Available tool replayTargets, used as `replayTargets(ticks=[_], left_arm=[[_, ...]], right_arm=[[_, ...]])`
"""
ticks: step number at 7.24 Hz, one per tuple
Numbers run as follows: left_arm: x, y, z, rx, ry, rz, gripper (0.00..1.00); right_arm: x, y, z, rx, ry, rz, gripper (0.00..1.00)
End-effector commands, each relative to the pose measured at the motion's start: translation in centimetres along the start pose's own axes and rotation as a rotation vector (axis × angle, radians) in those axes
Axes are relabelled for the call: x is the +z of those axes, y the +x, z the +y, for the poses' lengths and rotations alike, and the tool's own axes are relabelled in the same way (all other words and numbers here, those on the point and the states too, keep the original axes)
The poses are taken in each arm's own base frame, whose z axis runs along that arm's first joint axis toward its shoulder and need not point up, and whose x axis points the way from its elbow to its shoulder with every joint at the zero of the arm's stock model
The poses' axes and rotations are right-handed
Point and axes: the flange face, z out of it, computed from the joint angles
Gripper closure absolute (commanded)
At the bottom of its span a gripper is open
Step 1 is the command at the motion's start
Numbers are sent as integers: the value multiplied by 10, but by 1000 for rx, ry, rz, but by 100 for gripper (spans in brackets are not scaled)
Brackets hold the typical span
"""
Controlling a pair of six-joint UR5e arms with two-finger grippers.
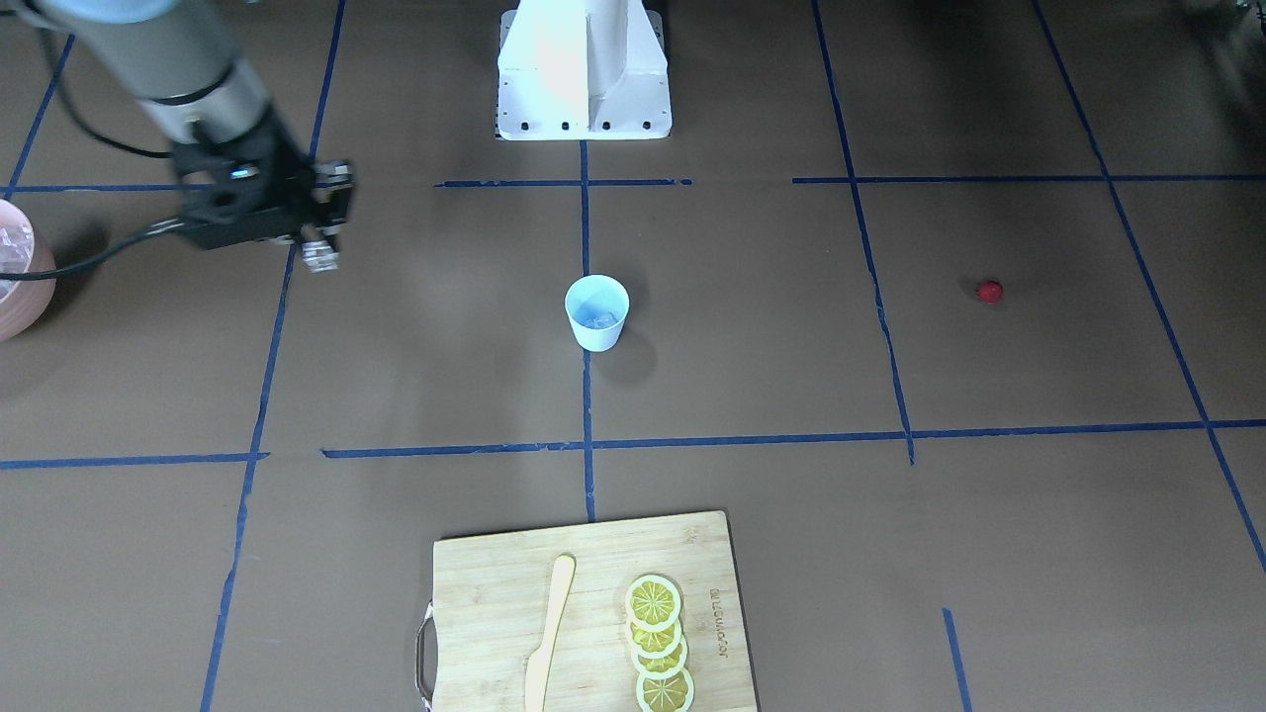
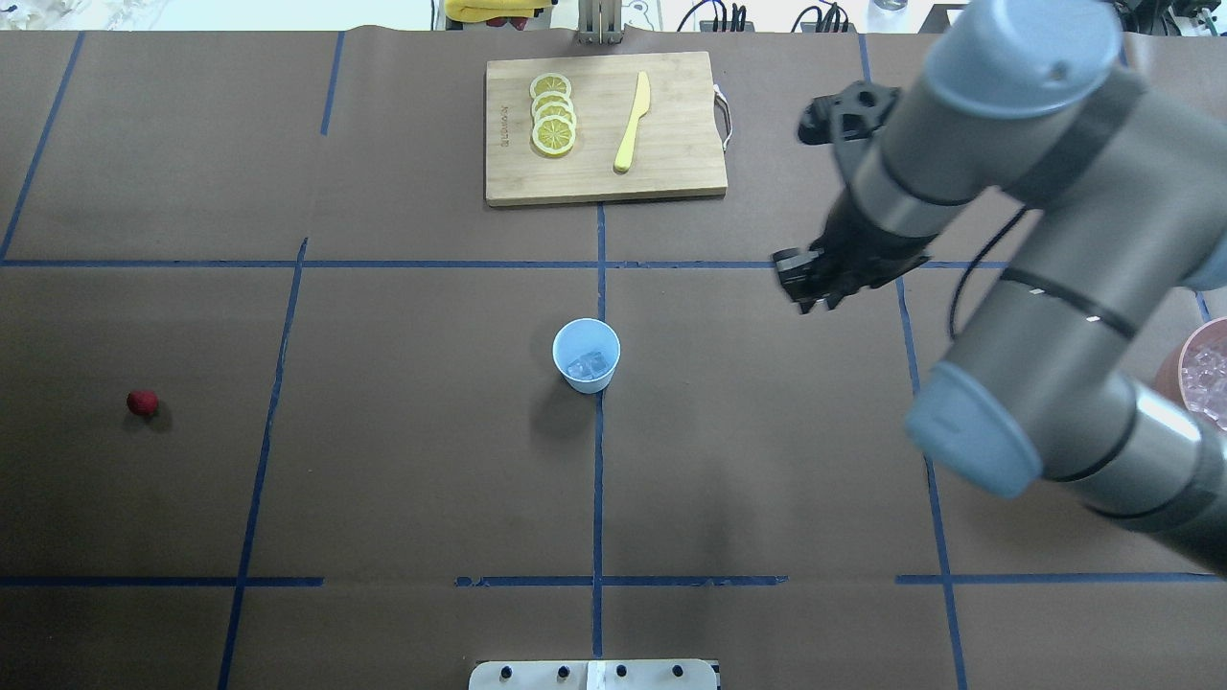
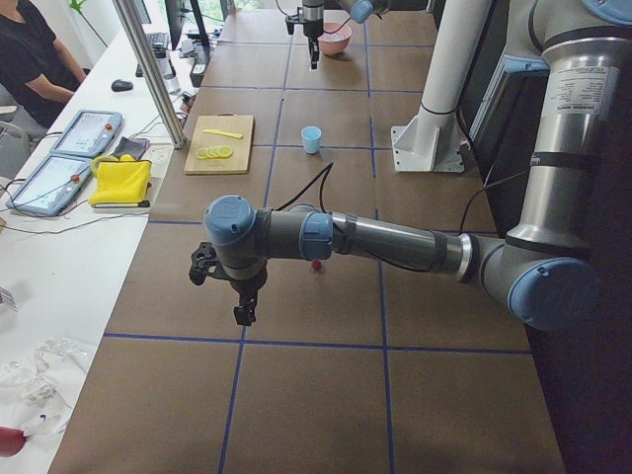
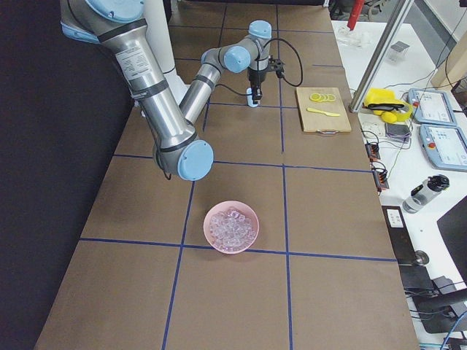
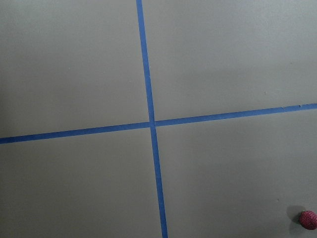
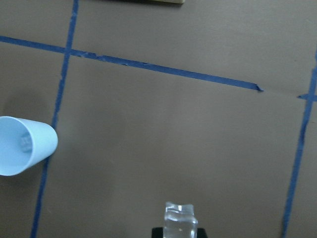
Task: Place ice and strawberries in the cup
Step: 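Carry the ice cube with the right gripper over the blue cup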
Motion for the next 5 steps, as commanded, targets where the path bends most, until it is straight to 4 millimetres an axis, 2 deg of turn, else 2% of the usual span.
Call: replayTargets(ticks=[1, 2, 3, 4, 5], left_arm=[[0, 0, 0, -1, 0, -1, 0], [-1, 1, -1, 2, 2, -1, 0], [-1, 1, -1, 2, 2, -1, 0], [0, 2, -1, 3, 1, -1, 0], [-1, 1, -1, 0, 2, -1, 0]], right_arm=[[25, -107, -3, 70, 16, 18, 100], [40, -146, -13, 89, -5, 36, 100], [57, -175, -37, 100, 15, 29, 100], [86, -185, -49, 100, 29, 22, 100], [96, -188, -49, 96, 28, 29, 100]])
